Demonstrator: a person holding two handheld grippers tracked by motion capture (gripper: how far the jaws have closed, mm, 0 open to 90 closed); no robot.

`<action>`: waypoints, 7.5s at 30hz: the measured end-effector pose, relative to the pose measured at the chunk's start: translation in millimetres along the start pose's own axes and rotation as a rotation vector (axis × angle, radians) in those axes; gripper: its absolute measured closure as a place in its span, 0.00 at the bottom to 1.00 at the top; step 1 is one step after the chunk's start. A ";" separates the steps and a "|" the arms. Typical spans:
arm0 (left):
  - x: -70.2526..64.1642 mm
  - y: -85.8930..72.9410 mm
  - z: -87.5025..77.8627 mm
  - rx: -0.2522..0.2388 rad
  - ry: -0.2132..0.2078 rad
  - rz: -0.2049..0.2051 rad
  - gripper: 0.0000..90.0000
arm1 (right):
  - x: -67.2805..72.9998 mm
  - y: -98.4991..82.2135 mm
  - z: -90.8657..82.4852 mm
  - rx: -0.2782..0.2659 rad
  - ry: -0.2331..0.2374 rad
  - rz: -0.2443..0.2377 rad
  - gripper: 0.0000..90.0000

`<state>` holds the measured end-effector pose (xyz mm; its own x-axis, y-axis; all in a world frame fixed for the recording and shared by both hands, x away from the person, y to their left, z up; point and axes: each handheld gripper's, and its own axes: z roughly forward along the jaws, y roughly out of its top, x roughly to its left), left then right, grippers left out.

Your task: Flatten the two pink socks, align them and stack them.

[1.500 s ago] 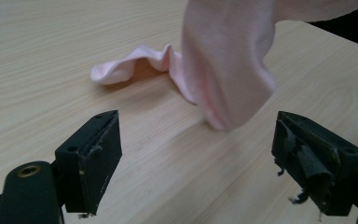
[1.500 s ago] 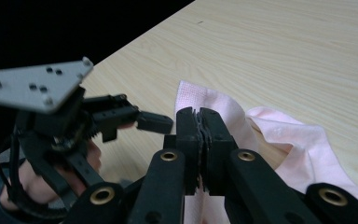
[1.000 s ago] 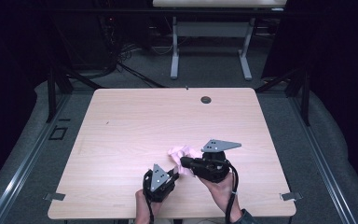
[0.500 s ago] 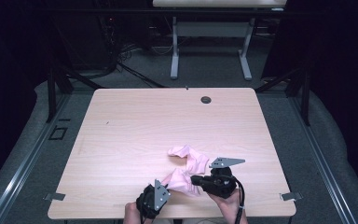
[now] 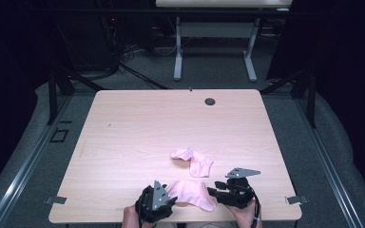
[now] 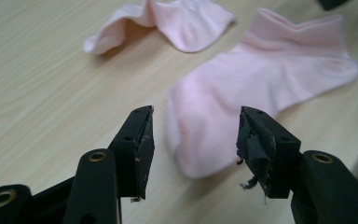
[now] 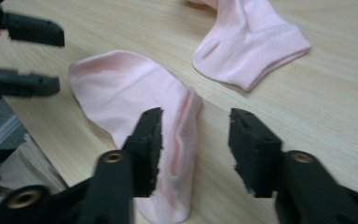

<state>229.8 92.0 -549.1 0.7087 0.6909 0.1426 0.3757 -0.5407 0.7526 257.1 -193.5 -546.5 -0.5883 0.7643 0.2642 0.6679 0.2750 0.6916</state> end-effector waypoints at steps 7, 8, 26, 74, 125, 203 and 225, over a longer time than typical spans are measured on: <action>19.0 15.5 28.5 0.103 -0.047 -0.044 0.60 | 12.7 2.0 12.0 0.078 -0.062 -0.070 0.57; 19.8 16.1 34.1 0.124 -0.055 -0.046 0.62 | 11.5 1.1 15.2 0.089 -0.073 -0.072 0.60; 24.7 8.5 46.0 0.179 -0.042 -0.074 0.99 | 8.3 -5.6 30.5 0.115 -0.124 -0.085 0.95; 131.5 82.3 109.1 0.187 -0.034 -0.265 0.17 | -42.8 52.9 53.4 0.097 -0.172 0.053 0.26; 101.5 71.5 60.3 0.139 -0.040 -0.136 0.99 | -28.3 62.7 21.1 0.007 -0.115 -0.049 0.93; 36.8 -15.1 21.2 0.119 0.029 -0.149 0.16 | -3.2 -3.1 24.4 0.227 -0.084 -0.253 0.15; 131.8 -74.9 -23.3 0.090 0.208 -0.384 0.00 | -102.3 -29.1 -26.1 0.016 -0.297 -0.007 0.00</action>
<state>281.1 234.7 -571.7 0.3756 0.9268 -0.0030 0.6454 -0.2592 0.7186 286.0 -294.9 -576.1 -0.4353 0.8989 0.0493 0.6724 0.2882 0.6818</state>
